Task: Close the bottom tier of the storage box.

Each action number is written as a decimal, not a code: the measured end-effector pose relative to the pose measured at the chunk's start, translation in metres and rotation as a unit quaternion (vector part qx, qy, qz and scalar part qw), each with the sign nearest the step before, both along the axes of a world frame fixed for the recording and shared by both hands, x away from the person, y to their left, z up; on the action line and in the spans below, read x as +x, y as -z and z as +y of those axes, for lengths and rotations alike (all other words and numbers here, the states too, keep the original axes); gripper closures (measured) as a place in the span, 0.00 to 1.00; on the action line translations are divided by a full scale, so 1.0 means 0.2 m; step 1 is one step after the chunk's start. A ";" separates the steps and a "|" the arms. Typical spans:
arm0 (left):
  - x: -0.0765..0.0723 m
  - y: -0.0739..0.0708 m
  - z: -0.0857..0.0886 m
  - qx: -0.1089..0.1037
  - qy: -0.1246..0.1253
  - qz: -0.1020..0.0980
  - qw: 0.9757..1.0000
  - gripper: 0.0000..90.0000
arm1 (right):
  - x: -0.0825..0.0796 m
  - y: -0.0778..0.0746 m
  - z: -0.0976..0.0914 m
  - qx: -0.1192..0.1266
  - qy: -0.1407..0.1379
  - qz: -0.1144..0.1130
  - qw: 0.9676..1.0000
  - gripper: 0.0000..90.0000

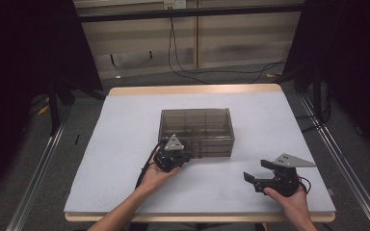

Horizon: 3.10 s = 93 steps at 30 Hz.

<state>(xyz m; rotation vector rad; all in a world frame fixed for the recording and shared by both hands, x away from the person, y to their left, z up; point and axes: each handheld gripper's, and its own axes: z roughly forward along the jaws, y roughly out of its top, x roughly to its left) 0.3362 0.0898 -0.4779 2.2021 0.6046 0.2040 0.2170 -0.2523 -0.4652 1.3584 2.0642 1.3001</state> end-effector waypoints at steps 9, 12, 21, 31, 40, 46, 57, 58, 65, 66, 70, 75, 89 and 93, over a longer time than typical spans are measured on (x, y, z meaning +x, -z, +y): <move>0.01 0.00 0.00 0.007 -0.008 0.006 1.000 1.00 | 0.00 0.00 0.00 0.000 0.000 0.001 1.000 0.16; 0.02 0.00 0.00 0.006 -0.005 0.005 1.000 1.00 | 0.00 0.00 0.00 0.000 -0.001 0.002 1.000 0.16; 0.01 0.01 0.00 0.007 -0.013 0.004 1.000 1.00 | 0.00 0.00 0.00 0.000 -0.002 0.004 1.000 0.16; -0.03 -0.02 0.01 0.005 0.004 0.009 1.000 0.88 | 0.00 0.00 -0.01 0.002 0.000 0.002 1.000 0.16; -0.11 -0.12 0.05 -0.011 0.033 0.007 0.999 0.77 | 0.00 0.00 -0.01 0.004 0.000 0.002 1.000 0.16; -0.14 -0.17 0.10 -0.019 0.036 0.005 0.999 0.68 | 0.00 0.00 -0.01 0.004 -0.001 0.003 1.000 0.16; -0.21 -0.18 0.21 -0.012 -0.001 -0.005 1.000 0.25 | 0.00 0.00 -0.01 0.006 -0.001 0.004 1.000 0.16; -0.21 -0.19 0.22 -0.007 -0.004 -0.010 1.000 0.23 | 0.00 0.00 -0.01 0.004 -0.001 0.003 1.000 0.16; -0.25 -0.19 0.34 -0.016 -0.020 -0.025 0.999 0.10 | 0.00 0.00 -0.01 0.006 0.002 0.002 1.000 0.16; -0.26 -0.19 0.35 -0.018 -0.026 -0.021 0.999 0.09 | 0.00 0.00 -0.01 0.006 0.001 0.002 1.000 0.16; -0.29 -0.19 0.40 -0.029 -0.029 -0.021 0.999 0.07 | 0.00 0.00 -0.01 0.004 0.000 0.003 1.000 0.16; -0.33 -0.19 0.48 -0.041 -0.027 -0.032 0.998 0.03 | 0.00 0.00 -0.01 0.005 0.001 0.003 1.000 0.16; -0.46 -0.16 0.66 -0.054 -0.089 -0.027 0.994 0.03 | 0.00 0.00 -0.01 0.005 0.002 0.003 1.000 0.15; -0.46 -0.13 0.72 -0.062 -0.100 -0.025 0.993 0.03 | 0.00 0.00 -0.01 0.003 0.002 0.003 1.000 0.15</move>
